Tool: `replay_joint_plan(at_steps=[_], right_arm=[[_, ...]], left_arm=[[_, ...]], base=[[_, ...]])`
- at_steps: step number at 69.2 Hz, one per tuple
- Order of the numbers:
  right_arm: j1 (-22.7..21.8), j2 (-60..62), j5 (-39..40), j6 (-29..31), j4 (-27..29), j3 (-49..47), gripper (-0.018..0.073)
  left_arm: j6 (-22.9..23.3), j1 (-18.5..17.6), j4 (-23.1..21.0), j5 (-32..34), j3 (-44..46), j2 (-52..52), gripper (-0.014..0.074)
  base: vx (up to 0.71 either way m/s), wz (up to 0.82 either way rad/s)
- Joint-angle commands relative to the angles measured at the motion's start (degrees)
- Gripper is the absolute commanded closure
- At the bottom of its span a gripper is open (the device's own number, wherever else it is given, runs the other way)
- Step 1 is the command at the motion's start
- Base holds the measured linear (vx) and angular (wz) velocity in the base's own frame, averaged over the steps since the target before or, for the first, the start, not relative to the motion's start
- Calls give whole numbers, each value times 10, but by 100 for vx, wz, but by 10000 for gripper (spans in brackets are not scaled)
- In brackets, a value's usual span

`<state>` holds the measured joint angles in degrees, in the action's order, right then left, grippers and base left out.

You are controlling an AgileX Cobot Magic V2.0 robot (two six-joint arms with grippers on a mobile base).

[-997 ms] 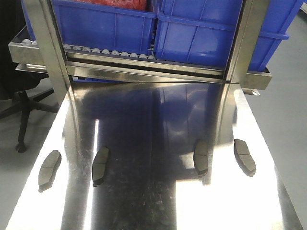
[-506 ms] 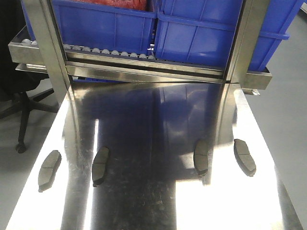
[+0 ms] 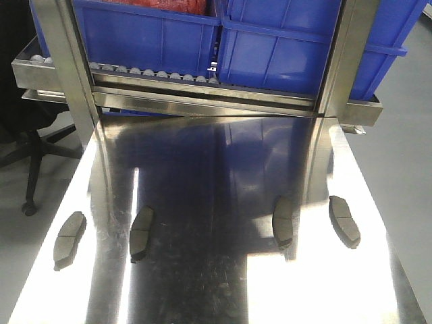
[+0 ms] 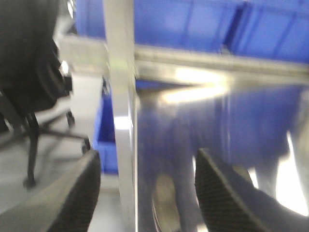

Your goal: Move and align brake pads A on conveyor

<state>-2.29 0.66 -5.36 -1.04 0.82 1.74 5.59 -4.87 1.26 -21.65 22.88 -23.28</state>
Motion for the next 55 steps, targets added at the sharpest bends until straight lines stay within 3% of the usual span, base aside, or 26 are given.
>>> replay_joint_plan(at_steps=[1, 13, 38, 55], right_arm=[[-2, 9, 44, 2, -2, 2, 569], [-3, 9, 44, 2, -2, 2, 569], [-3, 9, 44, 2, -2, 2, 569], [-3, 9, 44, 2, -2, 2, 569]], left_arm=[[-1, -18, -4, 5, 48, -49, 168], [-1, -40, -4, -61, 124, -170, 168], [15, -40, -4, -200, 265, -442, 167], [15, -40, -20, -214, 316, -594, 168]], base=[[0, 0], [0, 0], [0, 0], [0, 0]])
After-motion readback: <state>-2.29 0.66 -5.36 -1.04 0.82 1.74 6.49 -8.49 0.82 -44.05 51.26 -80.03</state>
